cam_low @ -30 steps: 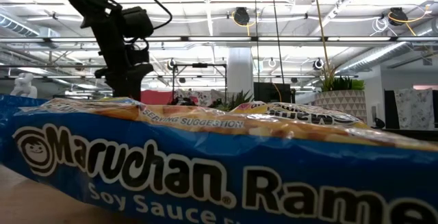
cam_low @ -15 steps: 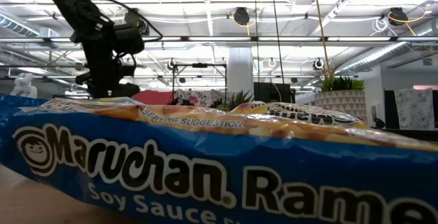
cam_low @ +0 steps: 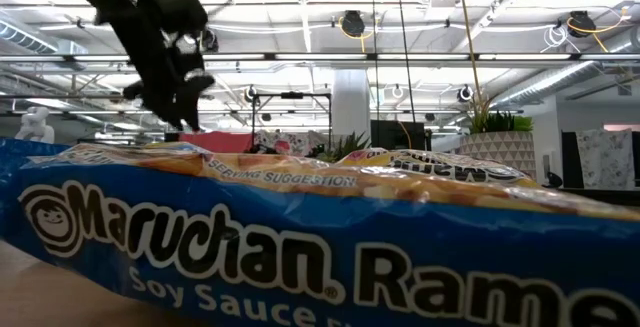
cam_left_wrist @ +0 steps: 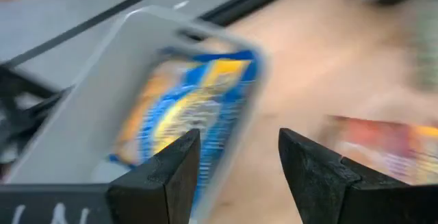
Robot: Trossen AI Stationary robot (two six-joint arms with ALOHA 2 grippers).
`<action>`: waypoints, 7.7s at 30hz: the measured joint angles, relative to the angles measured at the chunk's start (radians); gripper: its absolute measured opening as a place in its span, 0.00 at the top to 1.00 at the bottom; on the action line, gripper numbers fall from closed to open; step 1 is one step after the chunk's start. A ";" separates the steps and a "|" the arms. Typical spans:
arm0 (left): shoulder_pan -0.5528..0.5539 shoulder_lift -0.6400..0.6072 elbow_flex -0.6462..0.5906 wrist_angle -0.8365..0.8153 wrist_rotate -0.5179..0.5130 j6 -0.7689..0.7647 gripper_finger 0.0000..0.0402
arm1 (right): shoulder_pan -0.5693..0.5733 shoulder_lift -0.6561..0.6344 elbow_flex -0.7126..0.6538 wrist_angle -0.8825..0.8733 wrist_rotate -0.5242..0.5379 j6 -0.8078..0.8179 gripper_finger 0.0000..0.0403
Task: Sort Maruchan noodles
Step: Put the bottom red noodle pack into the yellow bin
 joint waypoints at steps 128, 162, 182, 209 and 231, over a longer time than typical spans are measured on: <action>-0.862 0.121 -0.001 0.182 -0.012 -0.166 0.50 | -0.311 0.701 0.019 -0.286 -0.609 0.009 0.48; -0.862 0.121 -0.001 0.180 -0.011 -0.142 0.50 | -0.182 0.709 0.019 -0.261 -0.615 0.211 0.36; -0.861 0.121 -0.001 0.215 -0.013 -0.105 0.50 | -0.266 0.738 0.019 -0.173 -0.738 0.026 0.97; -0.872 0.122 -0.001 0.451 -0.189 -0.054 0.50 | -0.129 0.380 0.093 -0.272 0.045 -0.348 1.00; -0.886 0.122 -0.001 0.833 -0.012 0.204 0.34 | -0.053 0.382 0.093 0.141 0.156 -0.836 1.00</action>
